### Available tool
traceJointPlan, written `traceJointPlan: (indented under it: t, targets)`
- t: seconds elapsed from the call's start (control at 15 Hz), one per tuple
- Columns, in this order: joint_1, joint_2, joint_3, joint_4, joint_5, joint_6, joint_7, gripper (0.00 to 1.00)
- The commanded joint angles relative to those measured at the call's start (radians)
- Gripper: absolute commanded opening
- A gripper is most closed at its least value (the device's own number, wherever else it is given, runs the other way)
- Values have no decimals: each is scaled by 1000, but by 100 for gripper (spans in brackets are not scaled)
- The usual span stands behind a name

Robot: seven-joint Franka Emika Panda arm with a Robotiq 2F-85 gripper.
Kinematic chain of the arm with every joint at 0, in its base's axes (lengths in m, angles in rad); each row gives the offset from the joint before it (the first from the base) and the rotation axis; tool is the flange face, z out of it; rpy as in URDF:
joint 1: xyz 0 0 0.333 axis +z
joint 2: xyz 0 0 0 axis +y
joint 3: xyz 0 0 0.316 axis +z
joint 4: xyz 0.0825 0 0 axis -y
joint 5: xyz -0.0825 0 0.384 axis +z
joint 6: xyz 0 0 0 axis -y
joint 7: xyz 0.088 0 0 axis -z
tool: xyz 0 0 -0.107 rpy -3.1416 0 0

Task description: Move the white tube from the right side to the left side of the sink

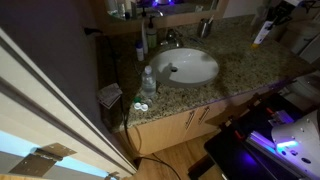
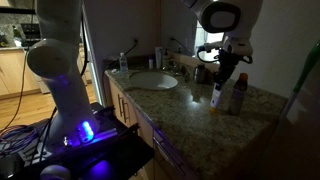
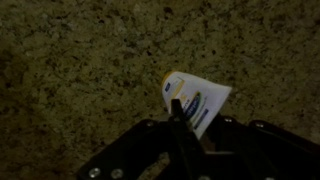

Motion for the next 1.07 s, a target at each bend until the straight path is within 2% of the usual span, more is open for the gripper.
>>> traceJointPlan:
  t: [0.0,0.2,0.33,0.6,0.73,0.8,1.0]
  targets:
    - [-10,-6,6,0,-7,-10,-32,1]
    - [-8,-40,14,-1,-9,-50,-79,0]
    - [4,-123,27,-7,-14,-93,-166,0]
    - [25,-281,45,29,-12,-278,-284,1]
    - [13,-336,35,79,41,-400,-373,1]
    - [27,-287,40,61,7,-318,-289,3]
    - [22,-360,35,77,15,-390,-332,3]
